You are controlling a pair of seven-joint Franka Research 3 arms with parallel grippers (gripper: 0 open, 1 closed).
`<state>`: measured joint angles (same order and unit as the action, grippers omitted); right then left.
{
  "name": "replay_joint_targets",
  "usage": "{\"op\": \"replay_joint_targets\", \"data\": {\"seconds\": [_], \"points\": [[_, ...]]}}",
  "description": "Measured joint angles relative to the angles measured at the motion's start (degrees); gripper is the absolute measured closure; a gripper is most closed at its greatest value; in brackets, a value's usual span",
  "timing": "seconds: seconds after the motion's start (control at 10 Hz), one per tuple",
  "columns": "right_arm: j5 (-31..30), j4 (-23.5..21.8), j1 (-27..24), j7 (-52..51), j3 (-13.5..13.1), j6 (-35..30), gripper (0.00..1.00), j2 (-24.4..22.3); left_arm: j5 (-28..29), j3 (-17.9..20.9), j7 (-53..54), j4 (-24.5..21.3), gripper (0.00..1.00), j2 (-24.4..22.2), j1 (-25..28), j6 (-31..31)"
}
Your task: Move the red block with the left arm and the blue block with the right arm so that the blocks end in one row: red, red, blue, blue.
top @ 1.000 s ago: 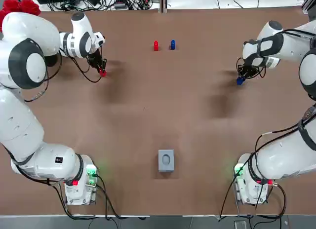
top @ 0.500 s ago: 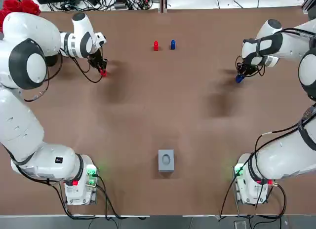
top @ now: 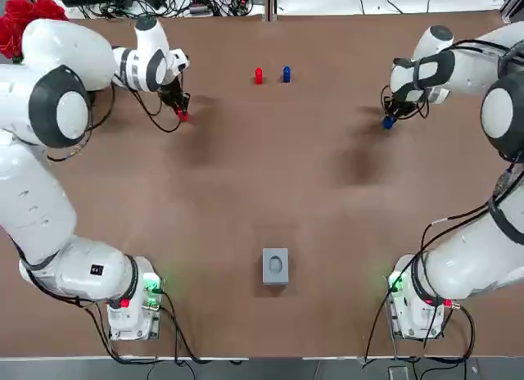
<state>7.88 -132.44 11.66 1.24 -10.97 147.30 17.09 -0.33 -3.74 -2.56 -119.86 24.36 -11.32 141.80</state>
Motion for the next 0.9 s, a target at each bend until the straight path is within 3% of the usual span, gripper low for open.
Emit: {"op": "replay_joint_targets", "data": {"seconds": [0.2,0.5,0.9], "points": [[0.2,1.9,0.1,2.7,2.2,0.0,0.70,1.2,0.0,-0.1,-2.2,7.0,0.67,3.4,-2.5,-2.9],[0.2,5.5,0.2,6.7,5.2,0.0,0.70,3.3,0.0,-0.1,-7.8,21.0,0.67,10.1,-6.1,-10.5],[0.3,12.0,0.6,12.8,8.9,-0.3,0.70,7.3,0.0,-0.1,-13.6,33.2,0.67,18.1,-8.5,-13.8]]}}
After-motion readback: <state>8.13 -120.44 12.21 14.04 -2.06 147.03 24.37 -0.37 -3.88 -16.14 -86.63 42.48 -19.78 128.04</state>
